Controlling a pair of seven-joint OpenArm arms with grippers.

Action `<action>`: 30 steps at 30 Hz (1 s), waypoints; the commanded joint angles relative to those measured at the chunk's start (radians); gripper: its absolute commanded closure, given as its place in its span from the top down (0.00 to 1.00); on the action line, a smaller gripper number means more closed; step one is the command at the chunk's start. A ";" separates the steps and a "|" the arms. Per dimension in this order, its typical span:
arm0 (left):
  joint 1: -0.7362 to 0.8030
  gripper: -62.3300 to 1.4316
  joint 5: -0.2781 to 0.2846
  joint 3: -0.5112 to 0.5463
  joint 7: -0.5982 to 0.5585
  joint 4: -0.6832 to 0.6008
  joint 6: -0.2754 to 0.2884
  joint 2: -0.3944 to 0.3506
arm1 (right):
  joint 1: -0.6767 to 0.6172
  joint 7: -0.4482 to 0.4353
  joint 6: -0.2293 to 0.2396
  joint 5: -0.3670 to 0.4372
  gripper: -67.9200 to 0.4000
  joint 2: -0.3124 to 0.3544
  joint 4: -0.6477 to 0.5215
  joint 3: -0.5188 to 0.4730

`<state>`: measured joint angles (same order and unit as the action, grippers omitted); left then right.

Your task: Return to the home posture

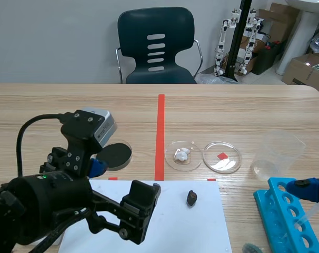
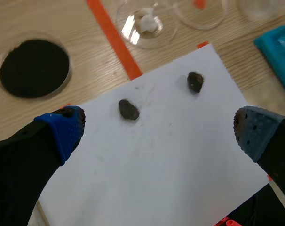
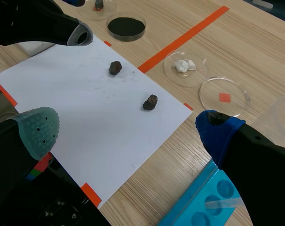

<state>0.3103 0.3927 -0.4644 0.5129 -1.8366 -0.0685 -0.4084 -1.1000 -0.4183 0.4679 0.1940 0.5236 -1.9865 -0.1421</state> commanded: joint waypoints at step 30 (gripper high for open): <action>0.566 1.00 0.007 0.694 -0.502 -0.084 0.431 -0.077 | 0.003 -0.014 0.000 0.011 0.89 0.000 -0.008 -0.003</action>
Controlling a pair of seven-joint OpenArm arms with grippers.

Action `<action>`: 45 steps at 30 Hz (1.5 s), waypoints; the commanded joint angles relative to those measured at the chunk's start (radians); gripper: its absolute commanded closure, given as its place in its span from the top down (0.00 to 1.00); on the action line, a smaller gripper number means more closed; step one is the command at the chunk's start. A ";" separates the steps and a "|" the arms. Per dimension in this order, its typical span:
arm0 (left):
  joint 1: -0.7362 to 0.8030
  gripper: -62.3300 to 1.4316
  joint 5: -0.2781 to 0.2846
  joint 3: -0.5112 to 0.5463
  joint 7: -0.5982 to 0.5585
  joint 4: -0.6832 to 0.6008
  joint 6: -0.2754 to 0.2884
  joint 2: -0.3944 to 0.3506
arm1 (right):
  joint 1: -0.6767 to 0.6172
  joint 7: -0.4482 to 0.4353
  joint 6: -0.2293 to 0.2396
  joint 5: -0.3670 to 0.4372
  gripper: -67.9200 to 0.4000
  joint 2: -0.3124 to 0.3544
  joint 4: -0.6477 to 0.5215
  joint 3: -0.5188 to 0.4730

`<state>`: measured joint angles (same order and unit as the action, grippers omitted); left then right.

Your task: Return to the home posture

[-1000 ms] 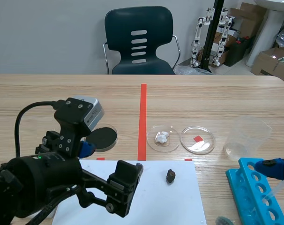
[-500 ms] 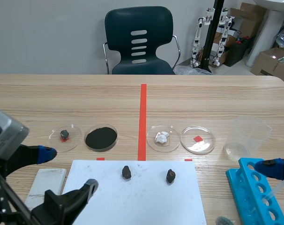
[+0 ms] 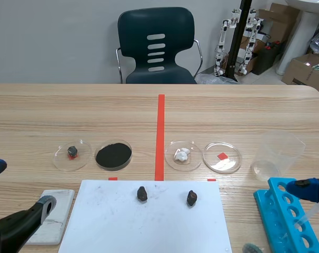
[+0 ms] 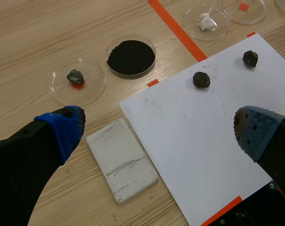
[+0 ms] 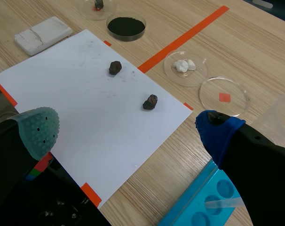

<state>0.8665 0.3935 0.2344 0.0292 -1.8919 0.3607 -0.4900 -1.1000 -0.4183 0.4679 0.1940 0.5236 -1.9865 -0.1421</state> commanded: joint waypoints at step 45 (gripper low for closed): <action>0.138 1.00 -0.020 0.016 -0.084 -0.192 0.020 0.005 | 0.003 -0.014 0.000 0.011 0.89 0.000 -0.008 -0.003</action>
